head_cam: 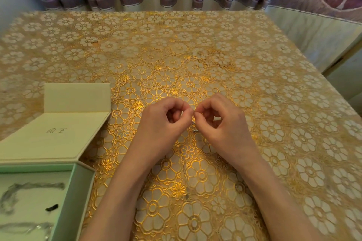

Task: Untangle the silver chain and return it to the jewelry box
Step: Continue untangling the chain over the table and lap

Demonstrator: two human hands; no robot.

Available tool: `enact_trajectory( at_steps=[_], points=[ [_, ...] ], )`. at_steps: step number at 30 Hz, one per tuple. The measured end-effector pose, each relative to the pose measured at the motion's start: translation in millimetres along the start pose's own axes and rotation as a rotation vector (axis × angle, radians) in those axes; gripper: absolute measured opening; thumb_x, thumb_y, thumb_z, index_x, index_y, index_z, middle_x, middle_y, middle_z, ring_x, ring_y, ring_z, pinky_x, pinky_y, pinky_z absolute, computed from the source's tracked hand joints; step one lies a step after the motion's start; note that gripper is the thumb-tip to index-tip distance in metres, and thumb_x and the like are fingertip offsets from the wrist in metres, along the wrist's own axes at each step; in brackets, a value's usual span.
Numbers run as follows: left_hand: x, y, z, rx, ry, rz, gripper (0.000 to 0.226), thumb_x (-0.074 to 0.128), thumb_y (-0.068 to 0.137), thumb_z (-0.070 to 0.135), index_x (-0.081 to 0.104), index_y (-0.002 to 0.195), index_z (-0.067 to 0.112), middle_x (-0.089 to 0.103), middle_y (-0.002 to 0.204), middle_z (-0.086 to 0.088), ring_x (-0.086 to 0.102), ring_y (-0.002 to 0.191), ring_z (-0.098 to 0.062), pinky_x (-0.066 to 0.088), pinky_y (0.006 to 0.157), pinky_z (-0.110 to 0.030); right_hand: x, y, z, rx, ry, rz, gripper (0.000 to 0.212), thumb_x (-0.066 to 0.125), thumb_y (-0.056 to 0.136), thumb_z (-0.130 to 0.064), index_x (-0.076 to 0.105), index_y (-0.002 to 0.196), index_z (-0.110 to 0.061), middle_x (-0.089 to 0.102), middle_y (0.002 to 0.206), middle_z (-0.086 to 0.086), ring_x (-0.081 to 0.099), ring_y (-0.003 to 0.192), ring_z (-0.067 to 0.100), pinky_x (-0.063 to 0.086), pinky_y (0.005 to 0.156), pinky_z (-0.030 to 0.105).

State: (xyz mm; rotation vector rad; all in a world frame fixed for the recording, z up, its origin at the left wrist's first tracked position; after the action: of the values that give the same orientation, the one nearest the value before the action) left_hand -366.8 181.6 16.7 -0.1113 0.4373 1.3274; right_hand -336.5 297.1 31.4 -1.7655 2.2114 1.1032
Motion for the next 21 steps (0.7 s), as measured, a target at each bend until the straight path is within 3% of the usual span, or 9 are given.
enact_trajectory(
  at_steps=[5,16,21],
  points=[
    [0.7,-0.5,-0.2,-0.003,-0.003,0.000,0.016,0.066,0.081,0.011,0.063,0.069,0.020,0.042,0.054,0.008,0.037,0.049,-0.003,0.030,0.048,-0.010,-1.8,0.1,3.9,0.037,0.031,0.004,0.013,0.060,0.073,-0.009,0.056,0.072,-0.021,0.051,0.070,-0.008,0.049,0.064,0.008,0.039,0.055,0.014],
    [0.2,-0.5,-0.5,-0.016,-0.017,0.011,0.019,0.065,0.080,0.011,0.061,0.066,0.024,0.043,0.052,0.010,0.038,0.047,-0.002,0.030,0.048,-0.009,-1.1,0.0,9.8,0.111,0.131,-0.004,0.011,0.058,0.073,-0.009,0.056,0.071,-0.019,0.055,0.070,-0.008,0.048,0.062,0.004,0.039,0.056,0.014],
    [-0.5,-0.7,-2.6,-0.022,-0.040,0.014,0.018,0.065,0.080,0.013,0.061,0.067,0.023,0.043,0.048,0.013,0.037,0.046,-0.001,0.030,0.047,-0.009,-2.4,-0.4,20.1,0.220,0.269,0.002,0.009,0.056,0.074,-0.011,0.054,0.070,-0.019,0.055,0.067,-0.008,0.050,0.060,0.010,0.040,0.054,0.021]
  ],
)
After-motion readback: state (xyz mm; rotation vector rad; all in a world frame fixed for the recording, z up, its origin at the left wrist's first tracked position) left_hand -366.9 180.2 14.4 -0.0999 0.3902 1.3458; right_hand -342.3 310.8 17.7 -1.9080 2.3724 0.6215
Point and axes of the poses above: each hand's wrist, its own y-axis towards the middle knuckle, its own x-axis out of the palm, z = x × y, the point moved 10 cm from there along y, towards the middle knuckle
